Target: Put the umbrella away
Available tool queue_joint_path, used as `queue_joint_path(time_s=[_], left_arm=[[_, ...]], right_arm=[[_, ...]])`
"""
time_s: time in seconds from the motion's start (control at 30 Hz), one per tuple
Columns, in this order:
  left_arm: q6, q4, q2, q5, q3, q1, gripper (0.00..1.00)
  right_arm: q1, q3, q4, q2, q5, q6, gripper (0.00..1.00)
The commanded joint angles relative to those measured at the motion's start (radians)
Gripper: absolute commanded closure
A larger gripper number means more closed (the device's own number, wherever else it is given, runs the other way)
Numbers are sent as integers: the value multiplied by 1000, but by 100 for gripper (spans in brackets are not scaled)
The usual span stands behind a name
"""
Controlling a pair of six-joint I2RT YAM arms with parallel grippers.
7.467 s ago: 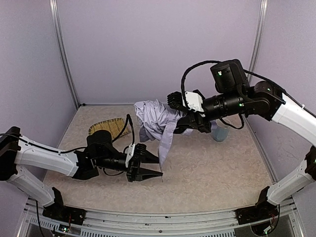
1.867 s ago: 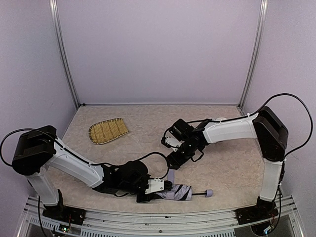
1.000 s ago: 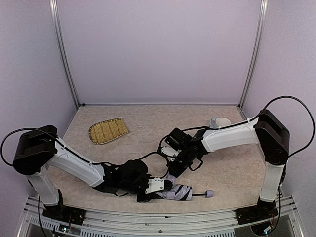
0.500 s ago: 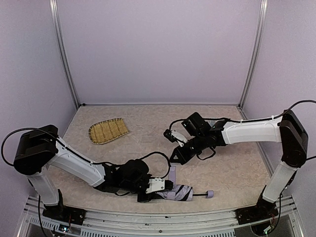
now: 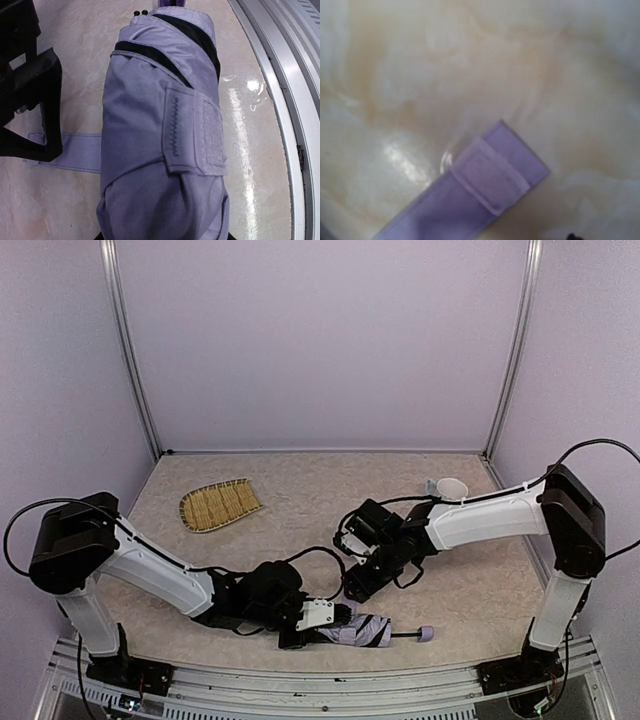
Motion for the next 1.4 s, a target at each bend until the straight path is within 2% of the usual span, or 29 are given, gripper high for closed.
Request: queue_joint_path(time_s=[0.0,0.2,0.3,0.37,0.47,0.57,0.6,0.77,1.07,1.37], left_arm=[[0,-185,78,35,-30,2,80],[-2,-181,81,43,-31,7,80],[-2,-181,81,46,-33,10,80],[-3,-179,81,49,-33,13,80],[-3,-180,82,52,-33,15,80],[-5,-179,82,53,-33,15,80],[-5,-178,82,53,-33,15,80],[-6,-181,84,56,-30,17,82],[-13,-196,92,68,-18,18,88],[-44,-227,131,111,22,57,94]], right_arm=[[33,29,-20,57,53,52,26],[82,87,-57,136,76,62,27],[83,85,-62,150,79,58,31],[85,85,-59,158,74,54,43],[85,79,-42,173,63,50,75],[83,72,-34,171,76,46,97],[82,68,-27,165,84,43,100],[38,41,61,104,24,27,100],[-93,-79,375,-117,-361,-5,100],[-133,-199,451,-242,-490,-31,100]])
